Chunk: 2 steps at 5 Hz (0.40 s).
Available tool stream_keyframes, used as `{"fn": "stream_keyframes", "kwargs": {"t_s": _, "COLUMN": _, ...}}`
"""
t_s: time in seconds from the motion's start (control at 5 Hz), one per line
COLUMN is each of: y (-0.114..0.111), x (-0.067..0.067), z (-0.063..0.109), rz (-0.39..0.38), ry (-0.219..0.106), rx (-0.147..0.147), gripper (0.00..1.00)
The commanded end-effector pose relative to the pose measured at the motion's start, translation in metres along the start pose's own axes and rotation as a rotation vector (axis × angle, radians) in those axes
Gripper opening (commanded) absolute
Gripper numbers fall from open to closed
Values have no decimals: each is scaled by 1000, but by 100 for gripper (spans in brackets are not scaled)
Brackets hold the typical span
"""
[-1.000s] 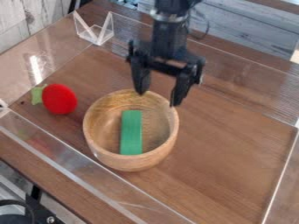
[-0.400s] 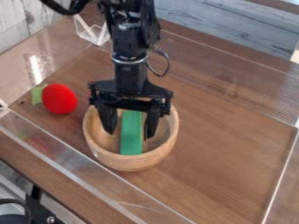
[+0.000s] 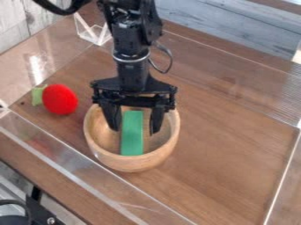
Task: Remove the green block from the brown bowl and put it on the table
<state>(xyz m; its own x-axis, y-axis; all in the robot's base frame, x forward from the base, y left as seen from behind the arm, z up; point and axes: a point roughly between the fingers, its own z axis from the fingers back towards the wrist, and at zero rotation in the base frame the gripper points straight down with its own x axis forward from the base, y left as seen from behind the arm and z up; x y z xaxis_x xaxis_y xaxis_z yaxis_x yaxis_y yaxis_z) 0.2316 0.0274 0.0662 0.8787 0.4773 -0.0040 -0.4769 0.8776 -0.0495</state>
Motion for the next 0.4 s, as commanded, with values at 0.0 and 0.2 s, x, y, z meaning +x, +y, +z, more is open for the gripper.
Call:
{"fn": "stream_keyframes", "kwargs": {"t_s": 0.0, "y": 5, "x": 22, "z": 8, "rz": 30, "ry": -48, "rx": -16, "gripper": 100}}
{"fn": "stream_keyframes", "kwargs": {"t_s": 0.2, "y": 12, "x": 14, "z": 8, "rz": 28, "ry": -53, "rx": -22, "gripper": 100}}
